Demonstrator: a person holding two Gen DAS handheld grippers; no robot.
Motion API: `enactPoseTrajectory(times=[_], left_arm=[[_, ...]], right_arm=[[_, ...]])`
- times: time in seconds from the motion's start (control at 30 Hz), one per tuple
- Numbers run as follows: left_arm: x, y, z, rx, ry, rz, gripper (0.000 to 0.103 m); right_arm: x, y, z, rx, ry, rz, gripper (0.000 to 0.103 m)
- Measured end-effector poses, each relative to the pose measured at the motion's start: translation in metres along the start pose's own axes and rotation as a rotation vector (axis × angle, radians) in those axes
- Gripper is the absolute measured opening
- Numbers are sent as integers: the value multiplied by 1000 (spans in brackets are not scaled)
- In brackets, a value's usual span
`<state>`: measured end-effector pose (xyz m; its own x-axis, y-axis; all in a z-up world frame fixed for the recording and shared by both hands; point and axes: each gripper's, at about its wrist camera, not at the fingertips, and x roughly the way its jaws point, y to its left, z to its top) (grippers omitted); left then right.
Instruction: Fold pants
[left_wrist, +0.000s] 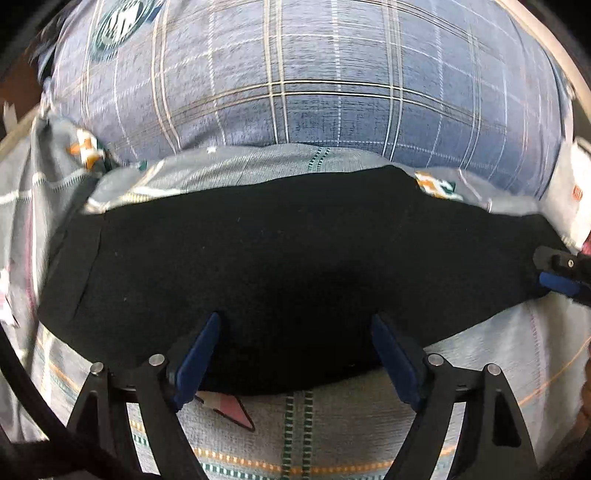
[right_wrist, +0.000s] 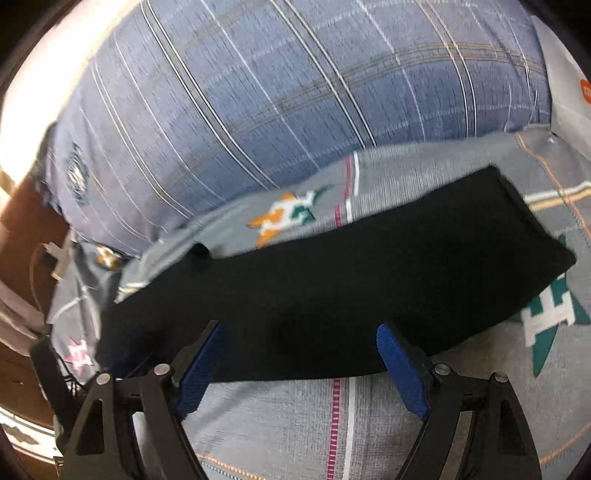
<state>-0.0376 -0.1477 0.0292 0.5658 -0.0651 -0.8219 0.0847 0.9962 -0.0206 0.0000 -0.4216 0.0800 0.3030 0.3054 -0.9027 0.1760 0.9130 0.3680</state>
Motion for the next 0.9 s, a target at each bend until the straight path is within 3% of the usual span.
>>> enactPoseTrajectory(times=[0.27, 0.47, 0.53, 0.63, 0.77, 0.9], left_arm=[[-2, 1, 2, -12, 6, -1, 87], [-7, -5, 2, 7, 29, 23, 88], [-24, -16, 5, 16, -7, 6, 88], [-53, -61, 11, 115, -89, -13, 88], [-57, -137, 23, 268, -63, -90, 88], [-43, -214, 30, 376, -41, -128, 88]], right_arm=[[8, 19, -13, -116, 6, -134, 86], [-14, 16, -14, -93, -20, -91, 86], [-24, 17, -9, -89, -36, -67, 86], [-59, 8, 6, -68, -89, -1, 86], [-102, -28, 28, 23, -149, 21, 86], [-132, -83, 46, 119, -211, -10, 82]])
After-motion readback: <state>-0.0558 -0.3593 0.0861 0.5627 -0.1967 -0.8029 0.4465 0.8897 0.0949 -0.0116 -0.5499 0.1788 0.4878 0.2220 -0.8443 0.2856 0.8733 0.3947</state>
